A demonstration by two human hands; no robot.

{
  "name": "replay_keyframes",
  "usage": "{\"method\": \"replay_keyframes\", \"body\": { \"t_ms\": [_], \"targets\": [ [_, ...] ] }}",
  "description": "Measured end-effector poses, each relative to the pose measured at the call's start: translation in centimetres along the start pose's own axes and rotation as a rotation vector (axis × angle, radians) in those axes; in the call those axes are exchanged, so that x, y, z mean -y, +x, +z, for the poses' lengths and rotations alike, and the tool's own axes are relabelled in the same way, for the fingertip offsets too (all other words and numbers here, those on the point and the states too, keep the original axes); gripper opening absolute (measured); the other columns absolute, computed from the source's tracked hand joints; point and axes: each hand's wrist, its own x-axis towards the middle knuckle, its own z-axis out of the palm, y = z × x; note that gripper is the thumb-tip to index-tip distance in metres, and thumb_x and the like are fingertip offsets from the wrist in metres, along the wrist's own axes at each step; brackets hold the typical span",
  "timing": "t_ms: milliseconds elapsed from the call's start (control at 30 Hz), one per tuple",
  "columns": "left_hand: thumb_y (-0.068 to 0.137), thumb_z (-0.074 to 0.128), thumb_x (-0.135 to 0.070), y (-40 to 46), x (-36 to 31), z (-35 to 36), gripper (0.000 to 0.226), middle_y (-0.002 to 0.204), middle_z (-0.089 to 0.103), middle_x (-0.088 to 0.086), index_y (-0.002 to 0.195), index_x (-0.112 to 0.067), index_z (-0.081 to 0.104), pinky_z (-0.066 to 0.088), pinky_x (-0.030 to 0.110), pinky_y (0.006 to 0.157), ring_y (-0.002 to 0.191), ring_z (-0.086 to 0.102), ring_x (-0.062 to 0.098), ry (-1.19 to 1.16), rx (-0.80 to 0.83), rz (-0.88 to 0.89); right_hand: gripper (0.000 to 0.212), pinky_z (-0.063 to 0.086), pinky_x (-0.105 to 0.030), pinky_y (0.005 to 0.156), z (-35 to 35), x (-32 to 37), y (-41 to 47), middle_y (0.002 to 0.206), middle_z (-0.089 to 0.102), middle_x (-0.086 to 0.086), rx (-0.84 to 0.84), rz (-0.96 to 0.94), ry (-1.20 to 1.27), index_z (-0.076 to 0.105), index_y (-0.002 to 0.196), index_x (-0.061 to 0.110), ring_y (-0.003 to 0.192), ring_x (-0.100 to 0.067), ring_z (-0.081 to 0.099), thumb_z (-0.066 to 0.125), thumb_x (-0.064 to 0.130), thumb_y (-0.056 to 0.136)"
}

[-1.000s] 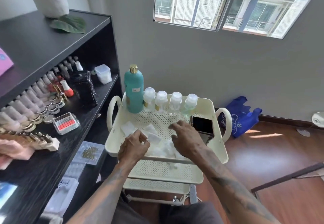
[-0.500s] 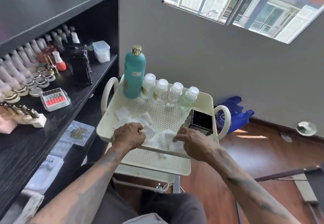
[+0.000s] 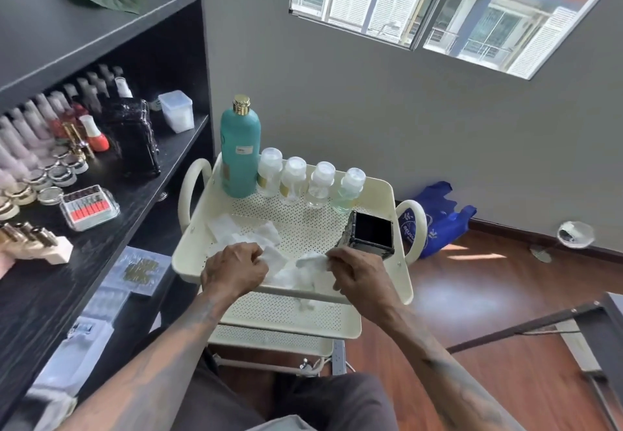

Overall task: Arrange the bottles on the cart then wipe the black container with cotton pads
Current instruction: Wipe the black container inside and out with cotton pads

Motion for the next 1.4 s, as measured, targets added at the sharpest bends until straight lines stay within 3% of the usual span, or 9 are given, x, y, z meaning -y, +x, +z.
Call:
{"method": "replay_keyframes", "body": {
  "t_ms": [267,467,633,733,900,1033,1133,1267,1400],
  "targets": [
    [0.084,0.051,-0.038,-0.6,-0.1,-0.4,0.022,0.092,0.07,-0.004,0.095,-0.028,0.066,0.048,0.032,0.074,0.08,0.061,0.019,-0.006,-0.002,0.006,0.01,0.057,-0.035,0.065,2.0,1.9,-0.9,0.085,0.068,-0.022,0.092,0.661,0.903,0.05,0.102,0.002,0.069,-0.027,0.068,0.052,0.008,0.096],
    [0.084,0.049,-0.038,-0.3,0.2,-0.4,0.02,0.092,0.07,-0.006,0.091,-0.029,0.066,0.047,0.03,0.07,0.078,0.061,0.019,0.005,-0.038,0.005,0.032,0.051,-0.031,0.057,0.0,2.7,-0.8,0.085,0.065,-0.02,0.035,0.755,1.297,0.049,0.118,0.002,0.062,-0.024,0.061,0.043,-0.005,0.088],
    [0.082,0.052,-0.04,0.0,0.3,-0.1,0.025,0.105,0.072,-0.007,0.101,-0.034,0.068,0.046,0.03,0.073,0.084,0.061,0.02,0.024,-0.053,-0.008,0.023,0.053,-0.026,0.053,-2.2,3.3,-1.5,0.082,0.06,-0.015,0.0,0.779,1.52,0.058,0.108,-0.001,0.06,-0.021,0.061,0.062,0.007,0.086],
    [0.082,0.053,-0.041,0.1,0.1,0.0,0.028,0.108,0.072,-0.007,0.104,-0.035,0.068,0.049,0.031,0.077,0.091,0.065,0.022,0.019,-0.056,-0.01,0.026,0.046,-0.022,0.046,-5.6,3.3,-1.1,0.078,0.062,-0.012,-0.164,0.57,1.305,0.06,0.105,0.005,0.052,-0.014,0.055,0.068,0.008,0.081],
    [0.083,0.055,-0.04,0.2,-0.2,0.0,0.025,0.107,0.073,-0.005,0.103,-0.034,0.069,0.049,0.032,0.077,0.083,0.059,0.02,0.021,-0.06,-0.034,0.004,0.047,-0.025,0.05,-9.6,0.9,1.7,0.089,0.061,0.001,-0.622,-0.034,0.018,0.066,0.087,0.014,0.05,-0.012,0.051,0.069,0.016,0.088],
    [0.083,0.056,-0.041,0.1,-0.2,0.0,0.023,0.107,0.073,-0.006,0.102,-0.035,0.069,0.048,0.032,0.075,0.08,0.056,0.018,0.015,-0.061,-0.048,0.006,0.045,-0.03,0.047,-7.3,-1.1,3.0,0.088,0.053,0.003,-0.338,-0.154,-0.508,0.058,0.086,0.018,0.058,-0.018,0.05,0.063,0.016,0.087],
    [0.083,0.055,-0.042,0.2,-0.5,0.0,0.022,0.106,0.073,-0.007,0.101,-0.037,0.068,0.047,0.032,0.074,0.078,0.053,0.017,0.015,-0.055,-0.047,0.003,0.045,-0.035,0.05,-6.8,-2.0,3.4,0.086,0.057,0.001,-0.19,-0.074,-0.565,0.06,0.086,0.016,0.064,-0.026,0.056,0.062,0.017,0.087],
    [0.083,0.055,-0.041,0.3,-0.7,-0.2,0.021,0.104,0.072,-0.006,0.099,-0.036,0.067,0.047,0.032,0.075,0.08,0.057,0.021,0.019,-0.051,-0.05,0.017,0.053,-0.034,0.072,-8.0,-0.7,5.9,0.096,0.067,0.001,0.11,0.084,-0.645,0.071,0.098,0.025,0.084,-0.023,0.063,0.061,0.016,0.088],
    [0.082,0.055,-0.042,0.3,-0.4,-0.2,0.021,0.102,0.072,-0.006,0.098,-0.036,0.067,0.047,0.032,0.075,0.079,0.056,0.02,0.016,-0.044,-0.061,0.028,0.047,-0.023,0.055,-7.4,0.6,8.7,0.091,0.069,-0.002,0.433,0.318,-0.73,0.073,0.103,0.019,0.064,-0.015,0.057,0.068,0.002,0.08]
  ]
}}
